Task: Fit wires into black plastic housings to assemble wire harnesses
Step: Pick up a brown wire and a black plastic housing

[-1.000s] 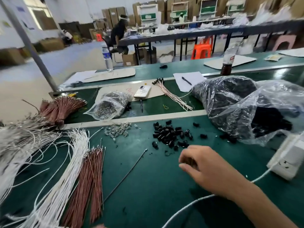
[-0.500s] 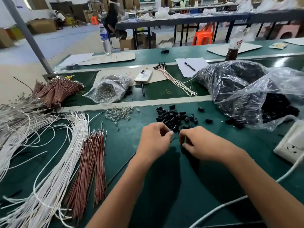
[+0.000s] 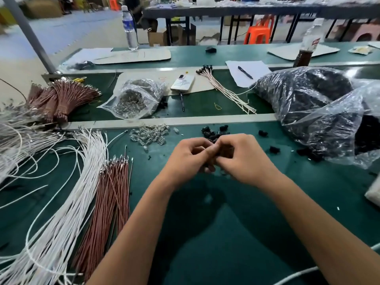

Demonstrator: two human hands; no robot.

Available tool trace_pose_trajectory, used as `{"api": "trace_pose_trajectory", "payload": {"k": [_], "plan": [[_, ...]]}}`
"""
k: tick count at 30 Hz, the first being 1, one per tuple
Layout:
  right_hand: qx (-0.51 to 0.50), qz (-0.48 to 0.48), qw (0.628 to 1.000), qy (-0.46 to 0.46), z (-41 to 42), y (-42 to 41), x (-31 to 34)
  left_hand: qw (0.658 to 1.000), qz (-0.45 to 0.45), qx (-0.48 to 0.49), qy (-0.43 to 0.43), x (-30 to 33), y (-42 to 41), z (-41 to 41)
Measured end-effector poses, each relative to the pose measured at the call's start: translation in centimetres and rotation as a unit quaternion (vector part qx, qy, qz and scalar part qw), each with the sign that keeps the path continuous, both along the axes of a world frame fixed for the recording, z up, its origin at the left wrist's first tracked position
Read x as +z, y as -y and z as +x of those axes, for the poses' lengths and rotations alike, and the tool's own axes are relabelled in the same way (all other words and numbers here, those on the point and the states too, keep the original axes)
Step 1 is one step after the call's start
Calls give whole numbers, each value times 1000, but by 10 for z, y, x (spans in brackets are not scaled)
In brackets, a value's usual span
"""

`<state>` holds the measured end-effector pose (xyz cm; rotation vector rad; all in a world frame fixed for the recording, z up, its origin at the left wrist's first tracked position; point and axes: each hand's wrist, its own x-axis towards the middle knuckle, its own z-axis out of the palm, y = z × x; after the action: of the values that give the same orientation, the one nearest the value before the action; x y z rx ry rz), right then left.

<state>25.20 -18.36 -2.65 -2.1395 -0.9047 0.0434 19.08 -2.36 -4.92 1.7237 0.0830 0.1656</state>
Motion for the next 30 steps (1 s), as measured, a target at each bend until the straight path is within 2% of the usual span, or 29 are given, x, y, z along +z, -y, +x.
{"api": "trace_pose_trajectory", "payload": {"k": [2,4,6,9,12,15,17,20,22,24,25,28,30], "plan": [[-7,32,999,-16,0,-19,0,994,-105,34,10,0,-16,-3],[-4,23,1000,7,-1,-33,1,981,-134,135,25,-1,-33,-3],[83,-72,991,72,-4,-42,2,957,-152,245,34,-4,-48,-3],[249,-236,935,92,-16,-57,-3,928,-180,325,41,-9,-60,-2],[287,-284,908,110,-21,-68,-6,921,-196,335,36,-11,-64,-1],[287,-308,889,181,-18,-71,-4,943,-144,301,15,-11,-63,0],[248,-314,886,236,-9,-68,2,960,-93,264,-2,-12,-59,0],[165,-251,907,294,12,-59,21,974,33,225,-12,-14,-52,0],[111,-193,925,308,27,-49,33,967,131,218,-13,-14,-47,0],[70,-136,936,317,39,-38,36,964,160,213,-15,-15,-41,1],[54,-112,942,312,42,-33,36,967,137,214,-17,-16,-38,2],[-28,-13,959,280,37,-24,24,967,-34,251,-17,-15,-23,9],[-106,107,971,185,24,-25,11,948,-127,291,-9,-12,-12,16]]}}
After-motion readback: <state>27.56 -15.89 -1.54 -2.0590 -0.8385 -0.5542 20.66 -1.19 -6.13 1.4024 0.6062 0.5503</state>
